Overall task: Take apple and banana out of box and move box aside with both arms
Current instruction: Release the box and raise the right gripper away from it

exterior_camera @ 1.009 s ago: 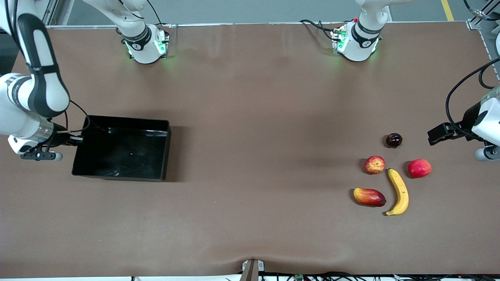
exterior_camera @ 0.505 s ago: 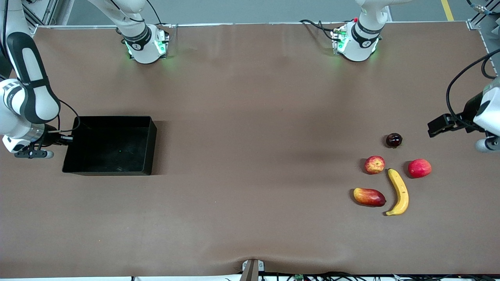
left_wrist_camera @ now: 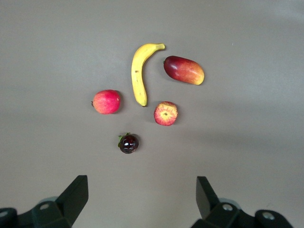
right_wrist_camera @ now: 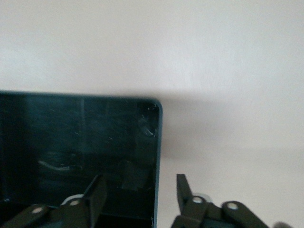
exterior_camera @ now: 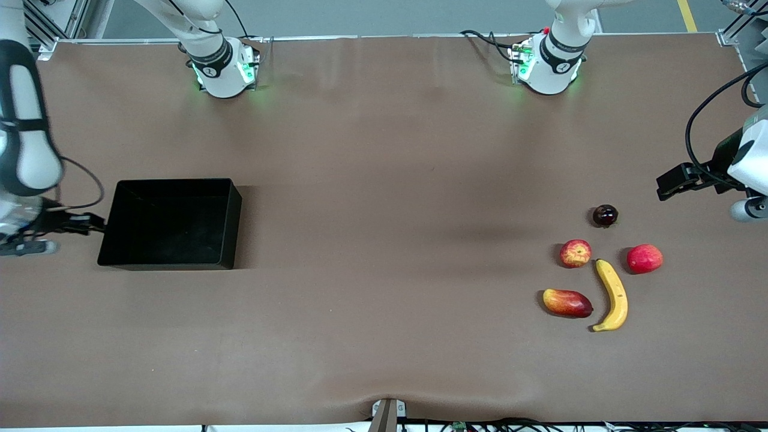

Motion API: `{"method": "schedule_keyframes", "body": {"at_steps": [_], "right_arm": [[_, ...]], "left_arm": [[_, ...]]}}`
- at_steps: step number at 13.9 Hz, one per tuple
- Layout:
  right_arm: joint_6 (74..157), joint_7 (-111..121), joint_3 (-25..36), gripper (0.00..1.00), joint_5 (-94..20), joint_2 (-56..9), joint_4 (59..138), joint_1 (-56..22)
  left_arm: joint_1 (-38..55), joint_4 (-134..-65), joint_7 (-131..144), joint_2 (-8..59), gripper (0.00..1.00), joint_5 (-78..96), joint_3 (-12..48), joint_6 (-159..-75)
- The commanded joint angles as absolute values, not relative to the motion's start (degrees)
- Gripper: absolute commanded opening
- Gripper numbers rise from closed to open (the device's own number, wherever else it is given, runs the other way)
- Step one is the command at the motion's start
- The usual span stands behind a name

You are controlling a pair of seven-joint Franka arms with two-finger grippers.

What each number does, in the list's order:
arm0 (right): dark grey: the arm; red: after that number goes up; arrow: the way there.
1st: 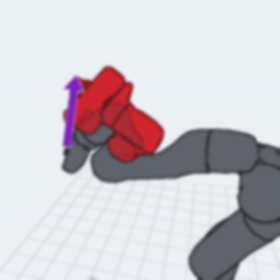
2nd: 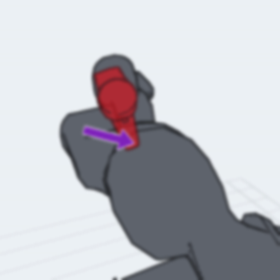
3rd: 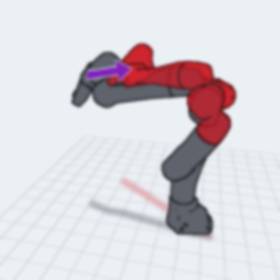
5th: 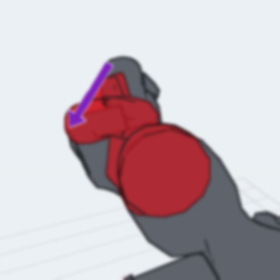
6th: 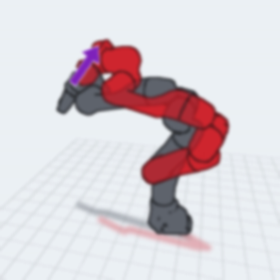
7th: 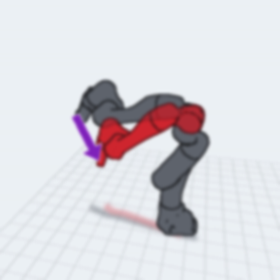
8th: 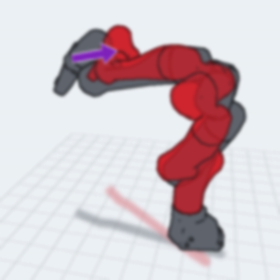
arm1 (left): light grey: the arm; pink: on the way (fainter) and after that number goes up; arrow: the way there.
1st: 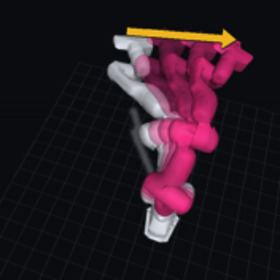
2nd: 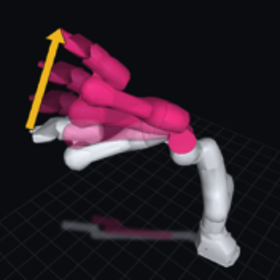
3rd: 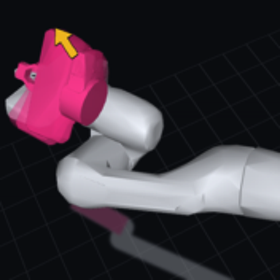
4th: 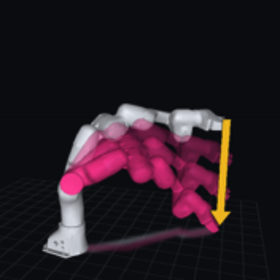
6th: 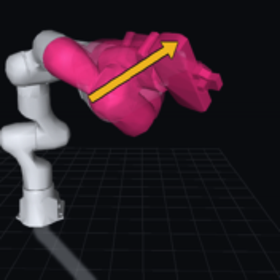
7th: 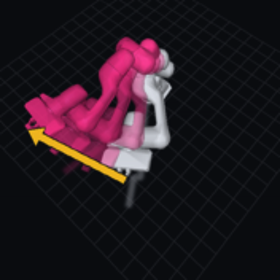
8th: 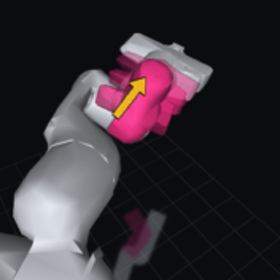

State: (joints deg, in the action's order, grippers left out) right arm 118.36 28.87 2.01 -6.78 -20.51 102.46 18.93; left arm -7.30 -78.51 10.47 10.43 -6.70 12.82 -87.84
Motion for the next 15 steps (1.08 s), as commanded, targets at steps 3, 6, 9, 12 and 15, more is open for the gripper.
{"method": "schedule_keyframes", "body": {"at_steps": [3, 6, 9, 12, 15], "right_arm": [[108.9, 29.0, 1.9, 1.0, -6.4, -22.8, 83.9, 12.7], [103.9, 16.6, 1.8, 1.0, -5.6, -22.3, 79.1, 9.3], [92.7, 1.7, 1.8, 1.0, -5.4, -20.0, 74.8, 4.2], [84.1, -7.8, 1.8, 1.0, -5.2, -12.8, 75.1, 0.5], [77.4, -9.7, 1.8, 1.0, -4.9, -5.8, 75.9, 0.5]], "left_arm": [[-7.6, -79.8, 9.7, 8.8, 1.0, -5.5, 14.3, -87.3], [-7.6, -79.7, 9.7, 8.4, 1.0, -5.5, 14.9, -86.7], [-7.9, -79.7, 8.7, 7.3, 1.0, -5.5, 15.0, -86.4], [-8.0, -79.9, 4.8, 6.1, 1.0, -5.4, 14.3, -85.5], [-3.1, -83.7, 4.7, 2.7, 1.0, -4.9, 9.8, -85.2]]}}
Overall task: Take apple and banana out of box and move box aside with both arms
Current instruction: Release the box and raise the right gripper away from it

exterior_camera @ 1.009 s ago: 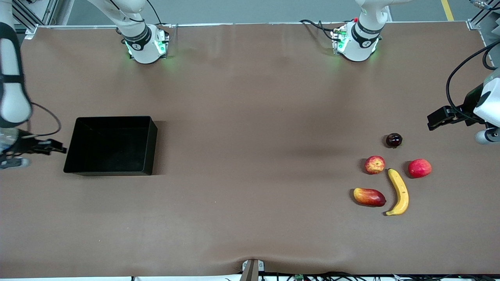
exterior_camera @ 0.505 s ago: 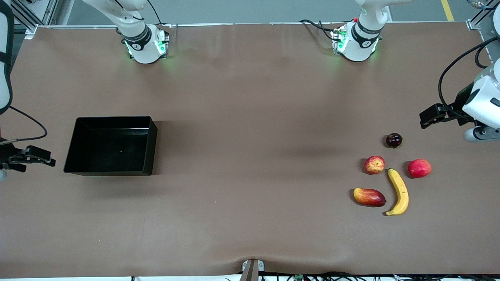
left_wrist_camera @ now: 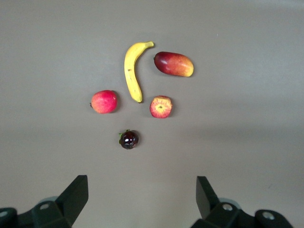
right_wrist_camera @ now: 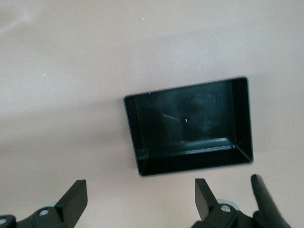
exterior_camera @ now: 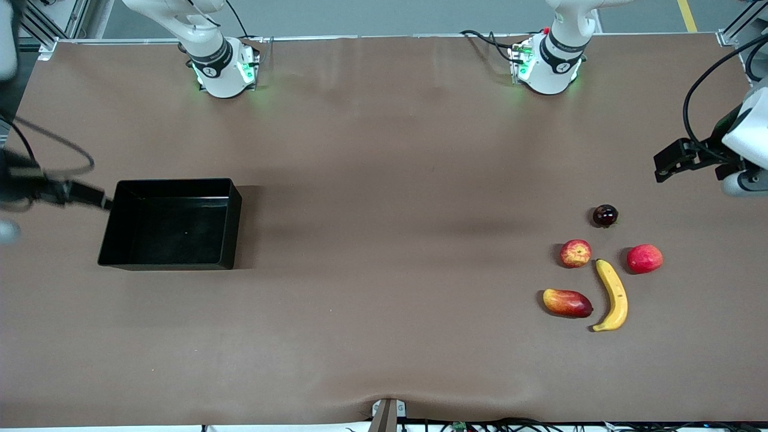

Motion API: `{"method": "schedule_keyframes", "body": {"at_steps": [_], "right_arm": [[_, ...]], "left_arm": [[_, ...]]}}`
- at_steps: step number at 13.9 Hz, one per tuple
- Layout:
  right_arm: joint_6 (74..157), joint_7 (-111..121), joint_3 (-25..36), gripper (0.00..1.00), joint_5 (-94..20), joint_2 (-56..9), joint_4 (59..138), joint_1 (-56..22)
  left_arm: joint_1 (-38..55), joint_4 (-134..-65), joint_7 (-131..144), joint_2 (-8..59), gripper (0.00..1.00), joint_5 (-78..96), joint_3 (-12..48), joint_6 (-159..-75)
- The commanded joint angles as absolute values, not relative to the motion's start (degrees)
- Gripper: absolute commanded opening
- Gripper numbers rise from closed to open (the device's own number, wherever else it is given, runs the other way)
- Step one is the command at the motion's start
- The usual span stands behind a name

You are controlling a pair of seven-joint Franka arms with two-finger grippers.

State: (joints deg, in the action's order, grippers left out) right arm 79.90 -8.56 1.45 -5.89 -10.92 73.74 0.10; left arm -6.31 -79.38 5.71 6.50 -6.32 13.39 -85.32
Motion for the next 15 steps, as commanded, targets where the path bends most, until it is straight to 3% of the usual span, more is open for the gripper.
{"method": "schedule_keyframes", "body": {"at_steps": [1, 6, 9, 15], "right_arm": [[76.7, -9.6, 1.8, 1.0, -4.9, -3.5, 77.9, 0.4], [79.9, 2.4, 1.6, 1.0, -2.8, 3.4, 86.7, 0.6], [78.8, 2.2, 0.5, 1.0, 1.9, 4.0, 86.7, -2.5], [79.7, 2.2, 1.2, 1.0, 1.1, 3.6, 86.4, -1.8]], "left_arm": [[-1.0, -84.7, 3.7, 1.9, 1.0, -4.8, 7.8, -85.2], [5.9, -88.6, -0.7, -2.6, 1.0, -2.8, -0.2, -85.0], [5.7, -88.9, -1.0, -2.5, 1.0, -2.6, -0.3, -84.4], [5.9, -88.8, -0.4, -2.5, 1.0, -1.0, -0.2, -84.3]]}}
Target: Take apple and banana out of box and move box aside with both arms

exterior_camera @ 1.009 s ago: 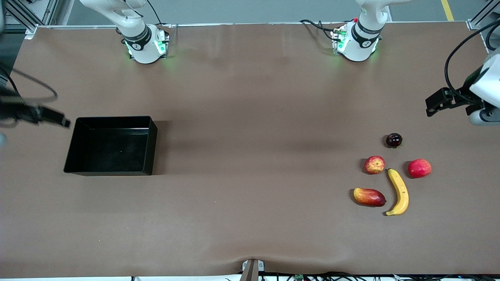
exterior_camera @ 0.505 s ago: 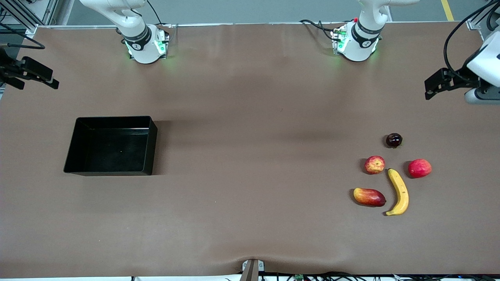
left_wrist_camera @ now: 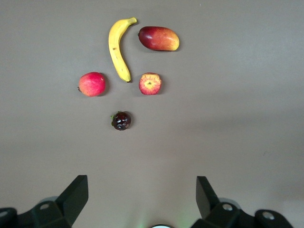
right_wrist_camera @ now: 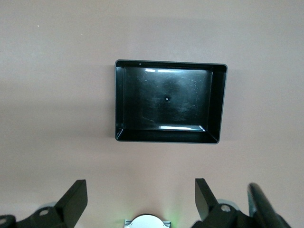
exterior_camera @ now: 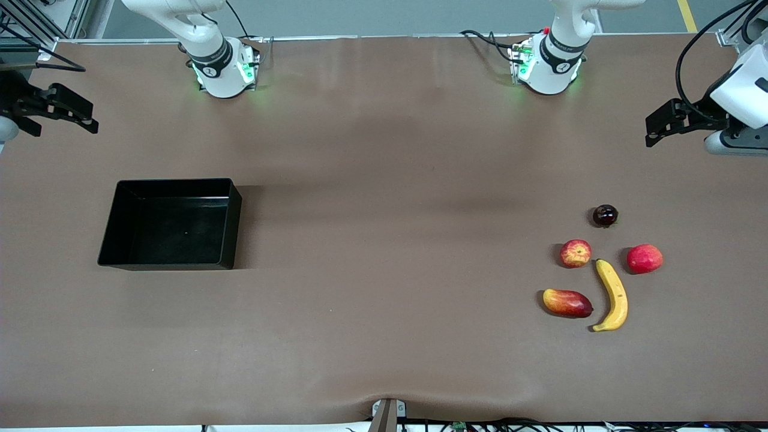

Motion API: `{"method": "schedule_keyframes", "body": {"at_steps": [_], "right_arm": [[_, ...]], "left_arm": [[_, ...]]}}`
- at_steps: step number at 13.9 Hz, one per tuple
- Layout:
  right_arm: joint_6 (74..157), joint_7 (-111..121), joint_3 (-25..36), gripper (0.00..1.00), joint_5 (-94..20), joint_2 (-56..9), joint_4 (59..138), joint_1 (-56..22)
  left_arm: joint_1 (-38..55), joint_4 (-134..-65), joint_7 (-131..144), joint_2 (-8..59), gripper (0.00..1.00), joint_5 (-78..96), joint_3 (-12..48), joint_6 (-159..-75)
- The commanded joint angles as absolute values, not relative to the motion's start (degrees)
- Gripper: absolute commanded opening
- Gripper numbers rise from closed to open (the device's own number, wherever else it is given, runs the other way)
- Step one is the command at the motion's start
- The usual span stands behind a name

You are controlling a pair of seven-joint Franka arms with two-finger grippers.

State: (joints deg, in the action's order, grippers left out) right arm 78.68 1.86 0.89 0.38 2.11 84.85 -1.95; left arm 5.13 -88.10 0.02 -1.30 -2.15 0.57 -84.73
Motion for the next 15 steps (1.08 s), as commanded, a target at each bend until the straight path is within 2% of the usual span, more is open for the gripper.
{"method": "schedule_keyframes", "body": {"at_steps": [1, 15], "right_arm": [[80.0, 2.6, 1.3, 1.0, 1.1, 3.6, 86.5, -1.6], [79.9, 2.6, 1.5, 1.0, 0.9, 3.6, 86.9, 0.2]], "left_arm": [[6.0, -88.7, -0.2, -2.4, 1.0, -1.0, -0.2, -84.3], [6.1, -88.9, 0.4, -2.1, 1.0, -1.1, -0.1, -84.3]]}}
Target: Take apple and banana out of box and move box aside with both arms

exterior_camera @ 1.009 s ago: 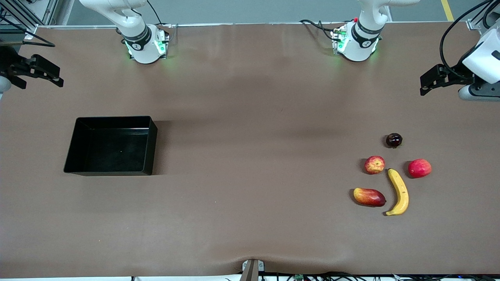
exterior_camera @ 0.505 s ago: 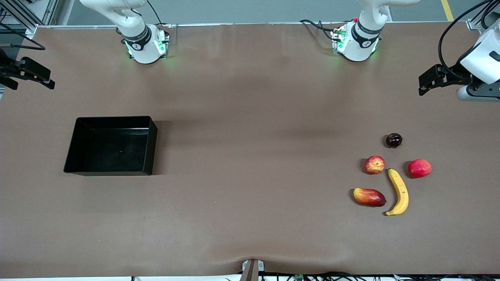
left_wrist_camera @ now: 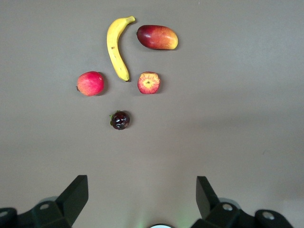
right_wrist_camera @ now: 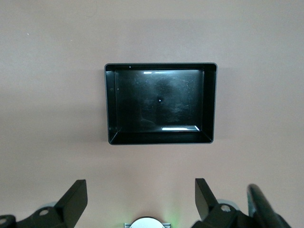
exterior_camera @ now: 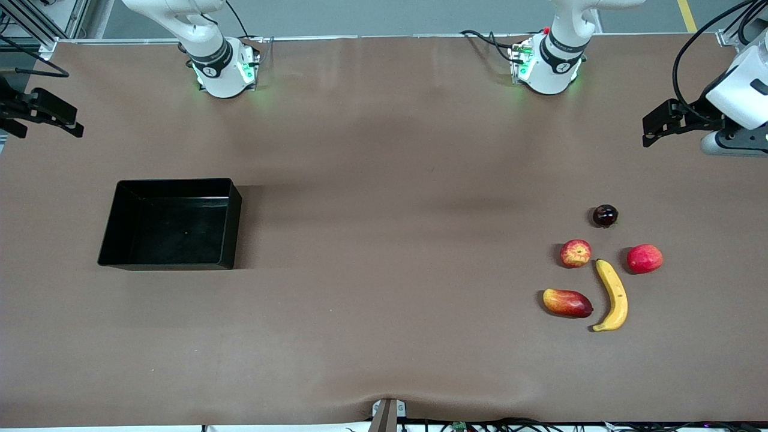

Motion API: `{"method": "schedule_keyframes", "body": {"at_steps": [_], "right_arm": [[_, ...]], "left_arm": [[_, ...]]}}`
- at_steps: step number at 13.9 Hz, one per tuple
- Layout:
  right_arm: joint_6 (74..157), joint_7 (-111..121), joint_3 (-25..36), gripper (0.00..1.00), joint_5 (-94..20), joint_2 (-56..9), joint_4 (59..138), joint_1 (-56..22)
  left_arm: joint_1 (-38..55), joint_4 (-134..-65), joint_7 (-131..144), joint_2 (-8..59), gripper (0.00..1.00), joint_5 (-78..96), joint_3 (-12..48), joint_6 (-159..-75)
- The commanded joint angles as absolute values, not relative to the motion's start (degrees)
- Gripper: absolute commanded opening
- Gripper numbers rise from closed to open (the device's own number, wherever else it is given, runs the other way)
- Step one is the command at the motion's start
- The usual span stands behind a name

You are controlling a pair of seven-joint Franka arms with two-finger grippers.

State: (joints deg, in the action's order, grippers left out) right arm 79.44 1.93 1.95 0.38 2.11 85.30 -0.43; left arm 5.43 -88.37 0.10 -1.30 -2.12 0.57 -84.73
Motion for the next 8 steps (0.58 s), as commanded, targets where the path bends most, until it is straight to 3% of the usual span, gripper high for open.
{"method": "schedule_keyframes", "body": {"at_steps": [1, 8], "right_arm": [[79.9, 2.6, 1.5, 1.0, 0.9, 3.6, 86.9, 0.2], [79.9, 2.6, 1.5, 1.0, 0.9, 3.6, 87.1, 0.3]], "left_arm": [[6.1, -88.8, 0.4, -2.1, 1.0, -1.1, -0.1, -84.3], [6.0, -88.1, 0.4, -1.8, 1.0, -1.4, 0.9, -84.4]]}}
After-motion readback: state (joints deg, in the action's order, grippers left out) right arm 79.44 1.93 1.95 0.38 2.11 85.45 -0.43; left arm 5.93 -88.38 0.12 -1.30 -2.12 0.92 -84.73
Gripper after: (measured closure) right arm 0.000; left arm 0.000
